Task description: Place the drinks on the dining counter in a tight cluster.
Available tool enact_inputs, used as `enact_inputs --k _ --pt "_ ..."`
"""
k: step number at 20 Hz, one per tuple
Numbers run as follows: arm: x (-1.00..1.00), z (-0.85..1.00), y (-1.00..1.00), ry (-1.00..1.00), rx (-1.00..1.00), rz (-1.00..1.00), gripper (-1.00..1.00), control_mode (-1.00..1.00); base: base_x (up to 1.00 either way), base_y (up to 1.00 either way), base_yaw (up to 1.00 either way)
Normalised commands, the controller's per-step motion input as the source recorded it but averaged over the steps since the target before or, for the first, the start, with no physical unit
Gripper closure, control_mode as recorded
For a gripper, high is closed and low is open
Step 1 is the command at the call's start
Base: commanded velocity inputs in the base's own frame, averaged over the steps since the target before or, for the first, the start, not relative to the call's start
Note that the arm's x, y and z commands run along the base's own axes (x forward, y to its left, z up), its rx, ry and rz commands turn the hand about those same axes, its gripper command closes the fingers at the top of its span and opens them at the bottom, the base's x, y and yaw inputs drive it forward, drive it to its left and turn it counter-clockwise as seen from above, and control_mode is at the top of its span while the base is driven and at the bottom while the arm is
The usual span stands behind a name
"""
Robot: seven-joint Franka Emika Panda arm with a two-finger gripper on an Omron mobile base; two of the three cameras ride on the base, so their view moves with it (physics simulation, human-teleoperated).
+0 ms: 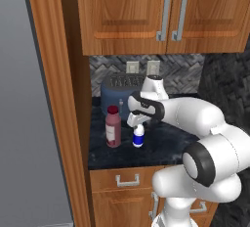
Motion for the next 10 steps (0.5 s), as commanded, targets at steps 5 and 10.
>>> enact_inputs --k 5,10 --pt "0.0 0.0 0.0 0.0 0.0 0.0 -1.0 -1.0 0.0 0.0 0.0" --pt "0.0 -0.07 0.02 -0.01 0.0 0.0 -1.0 -1.0 0.0 0.0 0.0"
